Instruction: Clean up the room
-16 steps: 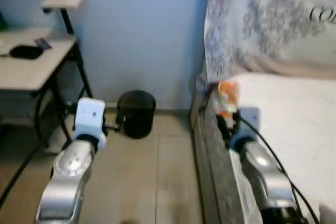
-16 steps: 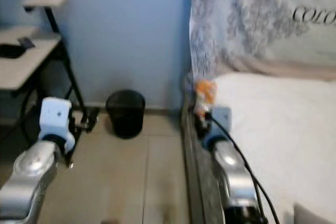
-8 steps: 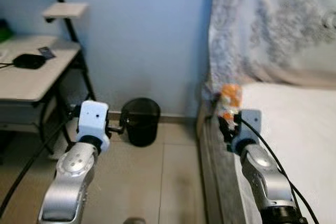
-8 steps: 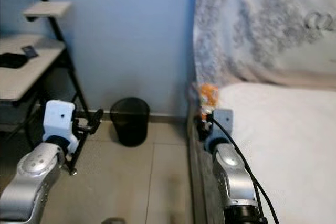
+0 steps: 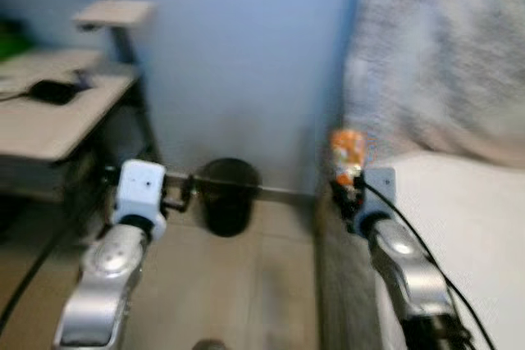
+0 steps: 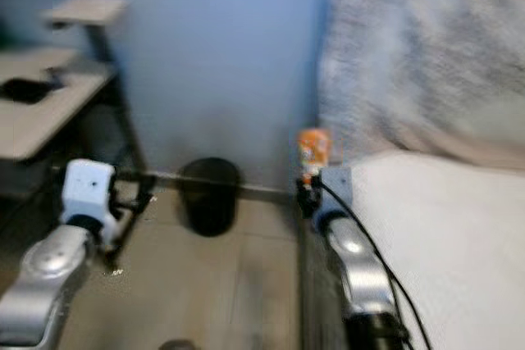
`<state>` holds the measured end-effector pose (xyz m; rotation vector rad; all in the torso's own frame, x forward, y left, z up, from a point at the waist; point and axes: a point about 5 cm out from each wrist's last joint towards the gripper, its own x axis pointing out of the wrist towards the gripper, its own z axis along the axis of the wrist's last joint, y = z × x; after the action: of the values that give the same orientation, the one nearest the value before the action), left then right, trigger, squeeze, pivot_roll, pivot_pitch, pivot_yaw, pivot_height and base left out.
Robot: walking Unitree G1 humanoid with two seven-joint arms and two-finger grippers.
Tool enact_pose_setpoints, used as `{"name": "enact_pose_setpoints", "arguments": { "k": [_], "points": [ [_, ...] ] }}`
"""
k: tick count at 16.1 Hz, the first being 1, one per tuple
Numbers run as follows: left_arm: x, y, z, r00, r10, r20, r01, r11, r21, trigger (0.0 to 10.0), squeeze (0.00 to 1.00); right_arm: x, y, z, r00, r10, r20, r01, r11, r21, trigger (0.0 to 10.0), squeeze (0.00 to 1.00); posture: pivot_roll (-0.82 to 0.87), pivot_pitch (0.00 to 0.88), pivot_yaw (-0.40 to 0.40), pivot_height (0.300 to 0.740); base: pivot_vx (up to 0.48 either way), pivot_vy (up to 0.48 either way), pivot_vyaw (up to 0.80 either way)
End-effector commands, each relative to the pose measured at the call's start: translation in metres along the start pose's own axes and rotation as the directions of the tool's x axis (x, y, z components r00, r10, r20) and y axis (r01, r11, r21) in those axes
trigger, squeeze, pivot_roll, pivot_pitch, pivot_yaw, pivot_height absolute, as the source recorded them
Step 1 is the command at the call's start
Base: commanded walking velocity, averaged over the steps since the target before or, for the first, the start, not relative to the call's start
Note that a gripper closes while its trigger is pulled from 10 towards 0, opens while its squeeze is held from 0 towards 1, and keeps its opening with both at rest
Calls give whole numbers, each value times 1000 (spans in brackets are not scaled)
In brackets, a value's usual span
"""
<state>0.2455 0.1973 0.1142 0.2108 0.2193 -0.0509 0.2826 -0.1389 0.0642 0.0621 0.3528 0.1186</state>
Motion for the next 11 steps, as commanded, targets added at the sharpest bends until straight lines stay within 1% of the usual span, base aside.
{"name": "enact_pose_setpoints", "arguments": {
  "k": [1,3,6,7,8,9,10,11],
  "points": [
    [1,-1,7,1000,-14,24,14,1000,14,10000,0,1,-1,3,1000,-11,10,10,1000,12,10000,0,242,0,-21,740,382,0,0],
    [2,-3,8,999,-24,28,24,1000,15,10000,0,1,-2,4,1000,-14,11,14,1000,6,10000,0,235,0,-11,740,382,0,0],
    [5,-15,3,995,-97,31,97,995,17,10000,0,2,0,5,1000,8,15,-8,1000,1,10000,0,241,0,-29,740,385,0,0],
    [5,-17,1,993,-118,19,117,992,41,10000,0,2,2,4,999,32,8,-32,999,-2,10000,0,247,0,-28,740,382,0,0],
    [5,-18,1,993,-121,18,120,992,43,10000,0,2,1,3,999,32,7,-32,999,-3,10000,0,249,0,-24,740,386,0,0],
    [3,-19,0,991,-134,16,133,990,45,10000,0,0,-3,1,1000,17,5,-17,1000,3,10000,0,244,0,-9,740,386,0,0],
    [1,-20,-3,987,-160,7,159,986,55,10000,0,-5,-11,-3,1000,-16,0,16,1000,20,10000,0,234,0,3,740,386,0,0],
    [0,-19,-7,986,-167,-5,167,983,70,10000,0,-9,-15,-7,1000,-26,-1,26,999,21,10000,0,219,0,21,740,382,0,0]
  ]
}}
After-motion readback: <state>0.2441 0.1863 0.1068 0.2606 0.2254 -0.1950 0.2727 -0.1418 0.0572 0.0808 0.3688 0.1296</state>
